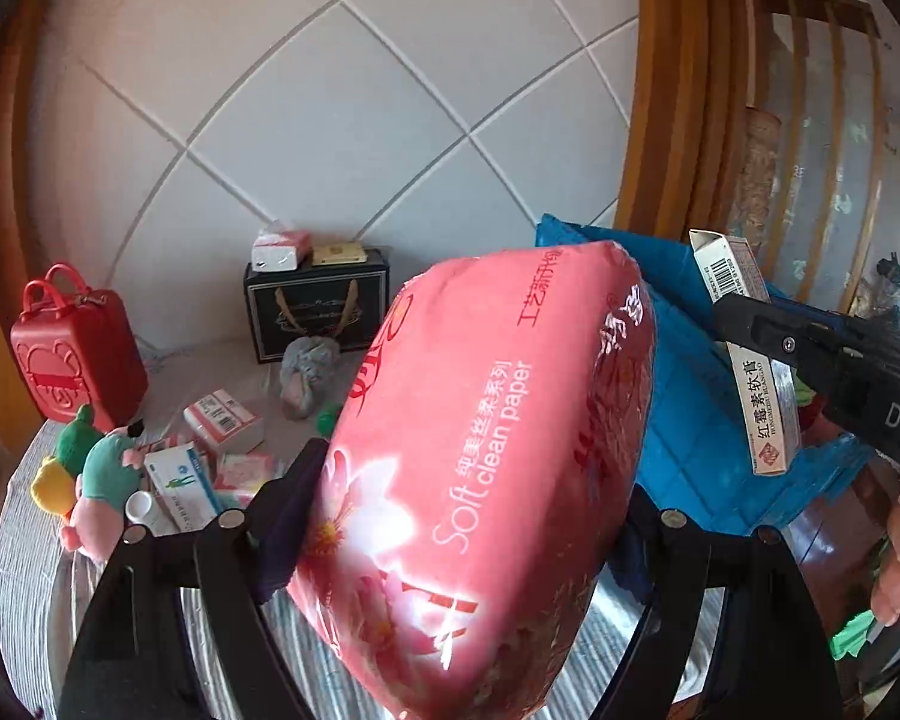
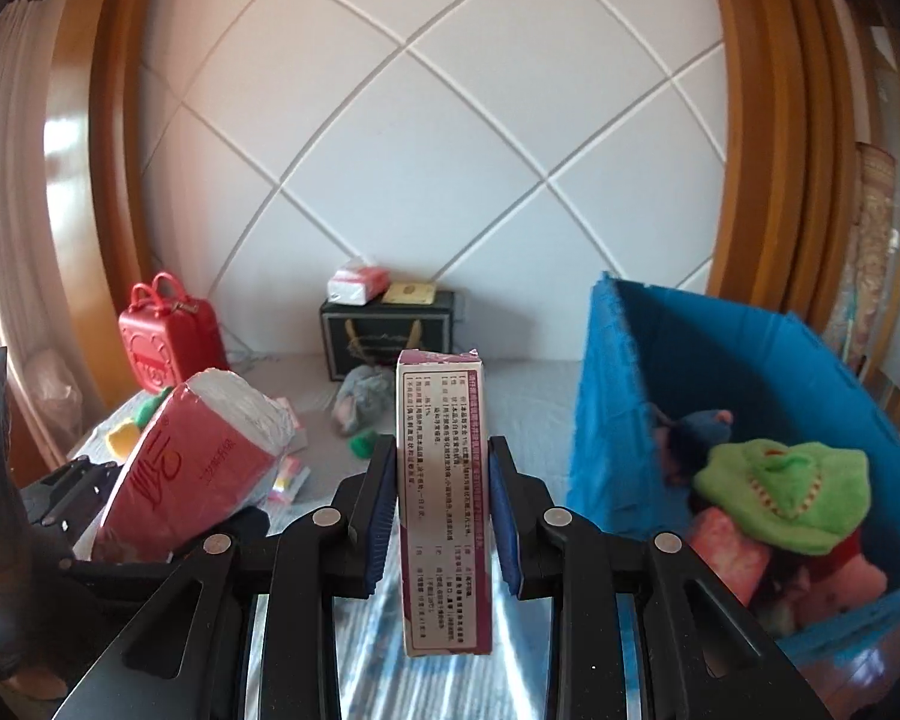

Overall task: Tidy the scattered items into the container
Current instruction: 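Carry the tissue pack and medicine box over the blue crate with both tools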

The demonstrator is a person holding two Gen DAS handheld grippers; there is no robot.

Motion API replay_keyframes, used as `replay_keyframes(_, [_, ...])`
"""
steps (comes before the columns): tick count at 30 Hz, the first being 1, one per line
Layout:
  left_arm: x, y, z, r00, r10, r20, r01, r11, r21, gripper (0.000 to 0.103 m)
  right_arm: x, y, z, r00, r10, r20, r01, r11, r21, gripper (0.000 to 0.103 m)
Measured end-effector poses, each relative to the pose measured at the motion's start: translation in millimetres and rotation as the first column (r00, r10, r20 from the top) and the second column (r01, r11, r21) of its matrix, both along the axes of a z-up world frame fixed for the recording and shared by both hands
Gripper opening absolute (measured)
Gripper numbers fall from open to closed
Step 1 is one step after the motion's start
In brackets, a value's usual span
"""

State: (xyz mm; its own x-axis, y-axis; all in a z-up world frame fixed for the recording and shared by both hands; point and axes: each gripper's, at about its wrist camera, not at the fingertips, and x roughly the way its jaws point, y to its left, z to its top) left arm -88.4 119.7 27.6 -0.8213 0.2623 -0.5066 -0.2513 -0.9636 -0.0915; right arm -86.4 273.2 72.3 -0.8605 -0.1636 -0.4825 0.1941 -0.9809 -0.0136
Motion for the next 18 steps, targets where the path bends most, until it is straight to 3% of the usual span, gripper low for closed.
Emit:
replay_keyframes(7, [-13.9,136.0,47.2,0.986,-0.128,-0.109,0.130,0.991,0.011,0.081,3.7,130.6,26.3,0.988,-0.141,-0.067,0.141,0.990,0.000,0.028])
replay_keyframes(10, [-31.7,201.7,56.6,0.983,-0.163,-0.090,0.165,0.986,0.014,0.081,-5.1,191.0,30.7,0.985,-0.164,-0.055,0.165,0.986,0.018,0.028])
replay_keyframes(14, [-65.5,277.0,34.0,0.983,-0.176,0.062,0.178,0.984,-0.029,0.081,-27.3,259.2,18.5,0.982,-0.189,0.006,0.188,0.982,0.032,0.028])
replay_keyframes(18, [-90.2,318.4,-4.5,0.961,-0.138,0.240,0.160,0.984,-0.076,0.082,-45.1,312.2,-7.3,0.975,-0.205,0.087,0.205,0.979,0.009,0.028])
